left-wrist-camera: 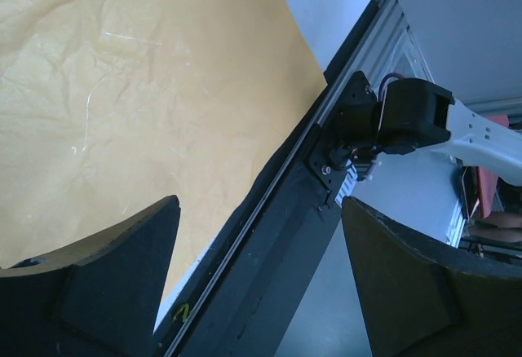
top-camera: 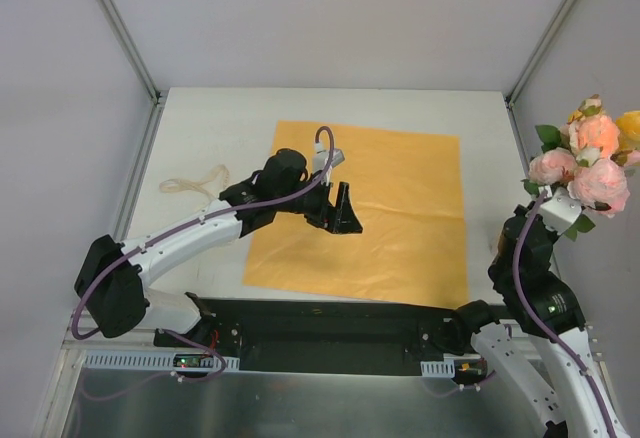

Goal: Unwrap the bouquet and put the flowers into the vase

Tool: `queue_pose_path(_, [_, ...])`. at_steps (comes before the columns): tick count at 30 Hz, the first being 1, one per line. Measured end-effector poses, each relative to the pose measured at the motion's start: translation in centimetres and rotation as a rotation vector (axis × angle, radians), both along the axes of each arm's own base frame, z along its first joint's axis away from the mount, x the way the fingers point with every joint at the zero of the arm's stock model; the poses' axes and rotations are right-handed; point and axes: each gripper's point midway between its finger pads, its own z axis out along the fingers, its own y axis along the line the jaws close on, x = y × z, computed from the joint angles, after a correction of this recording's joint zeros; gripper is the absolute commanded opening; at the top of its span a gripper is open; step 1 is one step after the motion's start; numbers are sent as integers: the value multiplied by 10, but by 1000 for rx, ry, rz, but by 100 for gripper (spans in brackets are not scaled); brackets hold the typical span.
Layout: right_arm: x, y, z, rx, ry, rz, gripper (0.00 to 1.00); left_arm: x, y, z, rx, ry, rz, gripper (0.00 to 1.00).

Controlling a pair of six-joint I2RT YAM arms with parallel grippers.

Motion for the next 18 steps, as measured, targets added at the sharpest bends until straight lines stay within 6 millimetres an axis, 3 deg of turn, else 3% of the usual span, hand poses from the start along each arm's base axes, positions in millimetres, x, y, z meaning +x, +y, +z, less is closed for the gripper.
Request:
queue_pose_path(4, [-4, -3, -2, -5, 10, -19, 20, 2, -2, 3, -4, -1, 1, 79])
queue_pose_path(13, [-16, -12, -1, 0, -10, -54, 19, 2, -8, 7, -12, 11, 1, 79])
queue_pose_path(15, [-18, -12, 0, 2, -14, -54, 24, 2, -11, 5, -8, 17, -4, 79])
queue_pose_path(18, [-22, -15, 3, 5, -25, -59, 42, 3, -15, 2, 0, 25, -10, 79])
